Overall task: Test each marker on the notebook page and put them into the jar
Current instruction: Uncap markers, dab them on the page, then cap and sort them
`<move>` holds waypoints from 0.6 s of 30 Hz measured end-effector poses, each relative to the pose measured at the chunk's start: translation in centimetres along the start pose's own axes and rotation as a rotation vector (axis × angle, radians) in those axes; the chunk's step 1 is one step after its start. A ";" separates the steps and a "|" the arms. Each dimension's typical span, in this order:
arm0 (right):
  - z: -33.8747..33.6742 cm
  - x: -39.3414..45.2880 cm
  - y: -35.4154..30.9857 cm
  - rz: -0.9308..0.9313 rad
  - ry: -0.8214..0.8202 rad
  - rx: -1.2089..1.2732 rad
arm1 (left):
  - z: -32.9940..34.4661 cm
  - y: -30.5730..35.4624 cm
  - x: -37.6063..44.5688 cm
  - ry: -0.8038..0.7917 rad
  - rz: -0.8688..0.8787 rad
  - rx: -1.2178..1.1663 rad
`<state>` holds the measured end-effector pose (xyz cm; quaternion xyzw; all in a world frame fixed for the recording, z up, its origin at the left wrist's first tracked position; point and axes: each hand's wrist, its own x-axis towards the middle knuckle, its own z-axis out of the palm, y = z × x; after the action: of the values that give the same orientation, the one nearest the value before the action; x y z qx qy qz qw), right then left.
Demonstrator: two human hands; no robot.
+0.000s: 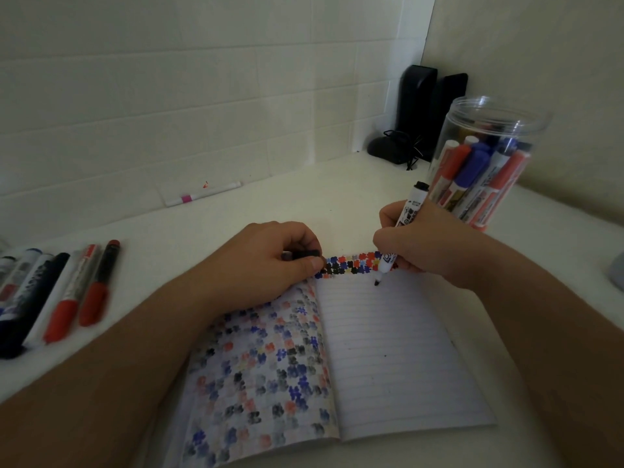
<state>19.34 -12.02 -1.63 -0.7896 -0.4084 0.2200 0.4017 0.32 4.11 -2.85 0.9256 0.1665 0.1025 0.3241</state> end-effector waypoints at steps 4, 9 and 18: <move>-0.3 0.0 0.0 -0.028 0.099 -0.136 | 0.0 0.0 0.1 0.000 -0.002 0.003; -1.0 -0.1 0.1 -0.019 0.132 -0.236 | 0.0 0.0 0.1 0.000 -0.003 -0.002; -1.6 -0.2 -1.3 -0.131 0.456 0.274 | 0.1 -0.1 0.1 0.019 0.024 0.021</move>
<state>19.73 -12.46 0.42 -0.7288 -0.3240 0.0631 0.5999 0.46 4.14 -2.96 0.9299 0.1595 0.1136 0.3114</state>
